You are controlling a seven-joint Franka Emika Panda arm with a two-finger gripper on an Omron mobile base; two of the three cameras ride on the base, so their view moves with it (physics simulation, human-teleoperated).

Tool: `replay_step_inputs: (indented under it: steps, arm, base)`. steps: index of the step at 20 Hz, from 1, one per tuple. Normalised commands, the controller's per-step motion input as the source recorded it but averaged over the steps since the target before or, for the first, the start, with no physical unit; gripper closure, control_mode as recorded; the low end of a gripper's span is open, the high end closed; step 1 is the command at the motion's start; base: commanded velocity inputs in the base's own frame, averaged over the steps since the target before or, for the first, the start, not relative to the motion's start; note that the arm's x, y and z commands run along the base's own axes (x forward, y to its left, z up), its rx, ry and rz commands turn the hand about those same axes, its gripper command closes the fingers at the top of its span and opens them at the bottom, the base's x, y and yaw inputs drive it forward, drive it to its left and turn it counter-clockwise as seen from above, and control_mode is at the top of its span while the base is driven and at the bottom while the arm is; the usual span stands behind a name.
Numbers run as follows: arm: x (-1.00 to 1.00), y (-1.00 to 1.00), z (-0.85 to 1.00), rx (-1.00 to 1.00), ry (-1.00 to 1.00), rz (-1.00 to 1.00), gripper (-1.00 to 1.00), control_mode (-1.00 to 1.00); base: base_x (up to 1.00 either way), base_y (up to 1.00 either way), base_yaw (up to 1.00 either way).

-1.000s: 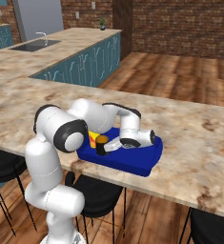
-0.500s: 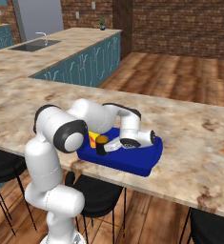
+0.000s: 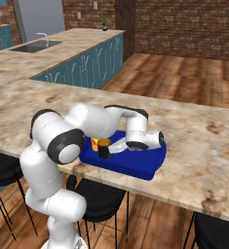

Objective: There is a tray on the dining counter. Grab the cup, mug, and pitcher and place them on the tray. The pitcher may be placed next to the tray if it cannot fit the tray.

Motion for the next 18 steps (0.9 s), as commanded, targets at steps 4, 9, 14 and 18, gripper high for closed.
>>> replay_step_inputs:
  steps: [4, 9, 14, 18]
  arm:
    - [-0.16, 0.00, 0.76, 0.00, 0.01, -0.10, -1.00, -1.00]
    - [-0.27, 0.00, 0.51, -0.05, 0.00, -0.11, -1.00, -1.00]
    - [-0.14, 0.00, 0.27, -0.16, 0.00, -0.17, -1.00, -1.00]
    - [-0.01, 0.00, 0.31, -0.11, 0.07, -0.22, -1.00, -1.00]
  base:
    - [0.00, 0.00, 0.00]
    - [0.00, 0.00, 0.00]
    - [0.00, 0.00, 0.00]
    - [0.00, 0.00, 0.00]
